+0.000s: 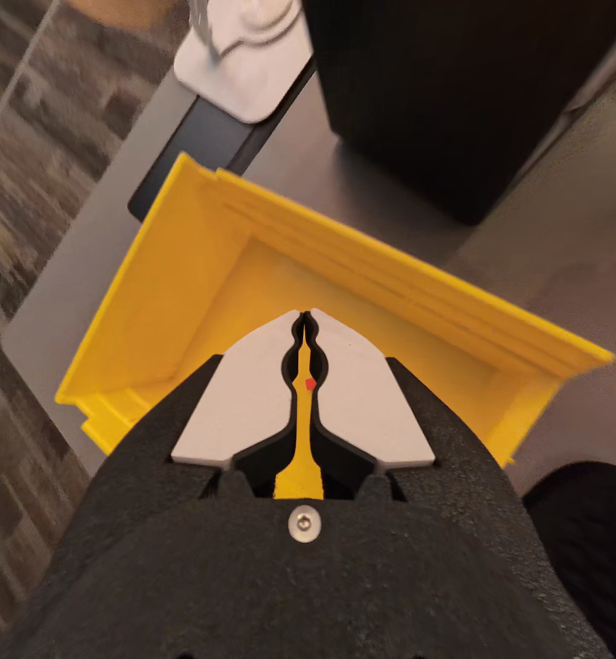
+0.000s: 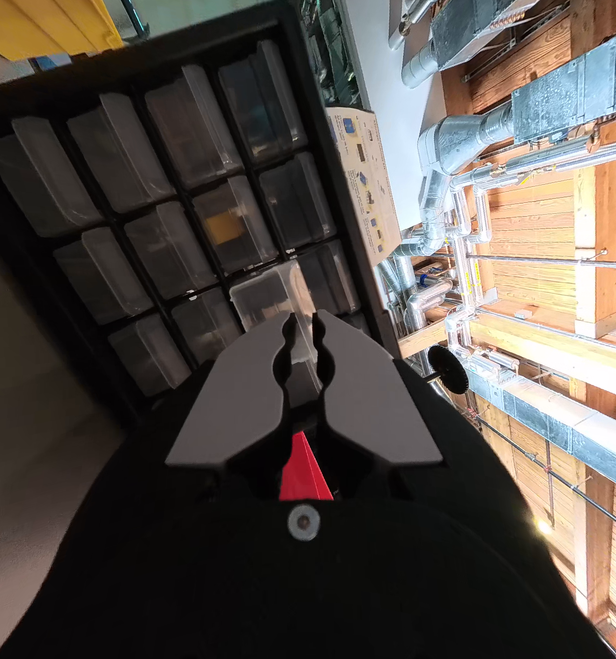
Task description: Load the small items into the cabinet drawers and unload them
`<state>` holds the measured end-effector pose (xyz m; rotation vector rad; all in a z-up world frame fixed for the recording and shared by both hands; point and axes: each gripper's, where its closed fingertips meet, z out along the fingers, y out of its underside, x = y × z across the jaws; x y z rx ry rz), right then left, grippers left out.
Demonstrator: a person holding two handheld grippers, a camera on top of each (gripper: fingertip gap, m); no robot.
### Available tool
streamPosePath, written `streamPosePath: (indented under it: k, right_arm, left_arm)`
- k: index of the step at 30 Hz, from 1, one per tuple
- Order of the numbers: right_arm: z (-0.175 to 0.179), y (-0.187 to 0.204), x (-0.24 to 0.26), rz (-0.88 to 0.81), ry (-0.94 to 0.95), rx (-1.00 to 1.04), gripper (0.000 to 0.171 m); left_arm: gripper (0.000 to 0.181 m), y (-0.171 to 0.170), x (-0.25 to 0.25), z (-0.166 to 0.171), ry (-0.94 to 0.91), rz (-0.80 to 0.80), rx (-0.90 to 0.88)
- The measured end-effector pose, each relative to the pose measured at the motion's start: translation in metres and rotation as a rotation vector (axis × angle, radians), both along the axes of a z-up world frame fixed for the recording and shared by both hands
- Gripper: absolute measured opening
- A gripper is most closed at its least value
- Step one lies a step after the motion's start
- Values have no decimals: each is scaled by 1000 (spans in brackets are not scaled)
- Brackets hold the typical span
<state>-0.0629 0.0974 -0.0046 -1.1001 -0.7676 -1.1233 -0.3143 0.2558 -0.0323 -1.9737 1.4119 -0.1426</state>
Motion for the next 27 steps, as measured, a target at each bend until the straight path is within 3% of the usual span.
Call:
streamPosePath:
  k: [7,11,14,19,23,27]
  right_arm:
    - [0,-17,-9,21,-2,10,9]
    - [0,-17,-8,28,17,5,10]
    - [-1,-15,-8,32,19,0,10]
    - [-1,-14,-7,34,32,-5,10]
    - [-2,-13,-6,29,33,-12,10]
    - [-1,-12,-4,30,47,-15,10]
  left_arm:
    - [0,-60,32,47,-61,-252,105]
    - [0,-71,32,61,-62,-257,155]
    - [0,-40,11,37,23,-97,118]
    - [20,36,-20,-49,104,272,-138]
    - [23,54,-18,-71,50,319,-194]
    - [30,63,-37,-89,217,314,-151]
